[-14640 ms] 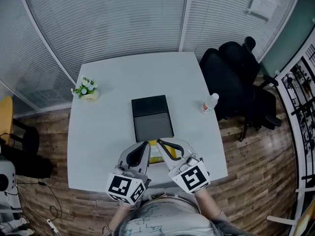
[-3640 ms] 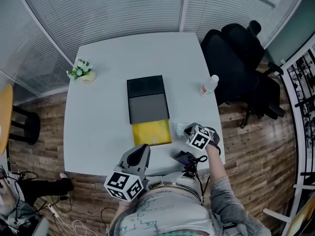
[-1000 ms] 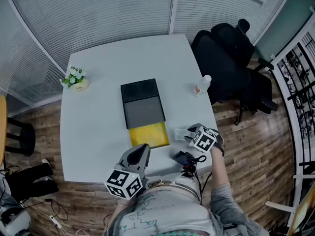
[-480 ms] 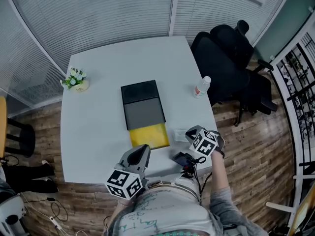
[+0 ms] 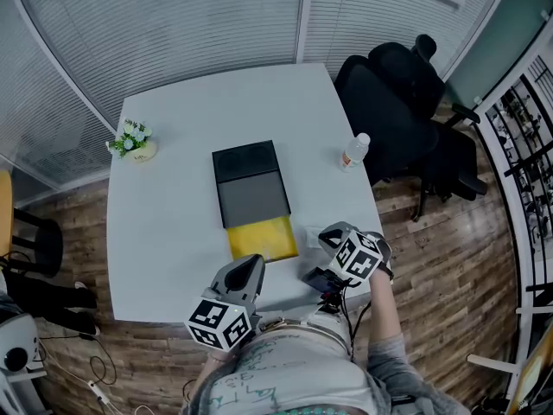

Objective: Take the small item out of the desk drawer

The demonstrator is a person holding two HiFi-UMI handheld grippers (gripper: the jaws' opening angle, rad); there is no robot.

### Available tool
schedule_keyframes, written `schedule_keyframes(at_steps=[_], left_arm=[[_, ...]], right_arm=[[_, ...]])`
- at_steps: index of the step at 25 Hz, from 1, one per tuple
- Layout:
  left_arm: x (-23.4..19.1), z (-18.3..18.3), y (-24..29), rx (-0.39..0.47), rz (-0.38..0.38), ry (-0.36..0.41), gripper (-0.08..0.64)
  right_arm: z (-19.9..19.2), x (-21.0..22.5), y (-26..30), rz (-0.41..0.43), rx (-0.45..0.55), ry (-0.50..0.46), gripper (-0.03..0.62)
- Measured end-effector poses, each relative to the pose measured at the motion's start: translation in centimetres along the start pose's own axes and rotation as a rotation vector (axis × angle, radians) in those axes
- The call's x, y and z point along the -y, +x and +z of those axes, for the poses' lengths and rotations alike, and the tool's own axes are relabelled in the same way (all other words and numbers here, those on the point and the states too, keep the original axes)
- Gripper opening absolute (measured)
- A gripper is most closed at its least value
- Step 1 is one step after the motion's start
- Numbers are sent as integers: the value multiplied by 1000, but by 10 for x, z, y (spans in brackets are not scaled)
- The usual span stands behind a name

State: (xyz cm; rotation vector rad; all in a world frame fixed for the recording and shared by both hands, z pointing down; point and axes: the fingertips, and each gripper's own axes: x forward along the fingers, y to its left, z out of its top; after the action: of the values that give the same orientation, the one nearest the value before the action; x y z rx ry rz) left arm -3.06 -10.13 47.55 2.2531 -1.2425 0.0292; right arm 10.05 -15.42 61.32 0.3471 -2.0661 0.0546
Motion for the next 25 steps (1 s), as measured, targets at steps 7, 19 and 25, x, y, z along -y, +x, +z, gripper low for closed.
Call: schedule_keyframes(at_steps=[7,19,25], left_arm=[[5,7,2,28,2,13,-2],[16,32,4,108,-4,100,-2],[20,57,0,167,15,162,-2]], right_arm=[[60,-14,-28,14,251,6,3],[172,-42,-117,33,888,45,3],[199,-42,-138,-61,1008,95,3]])
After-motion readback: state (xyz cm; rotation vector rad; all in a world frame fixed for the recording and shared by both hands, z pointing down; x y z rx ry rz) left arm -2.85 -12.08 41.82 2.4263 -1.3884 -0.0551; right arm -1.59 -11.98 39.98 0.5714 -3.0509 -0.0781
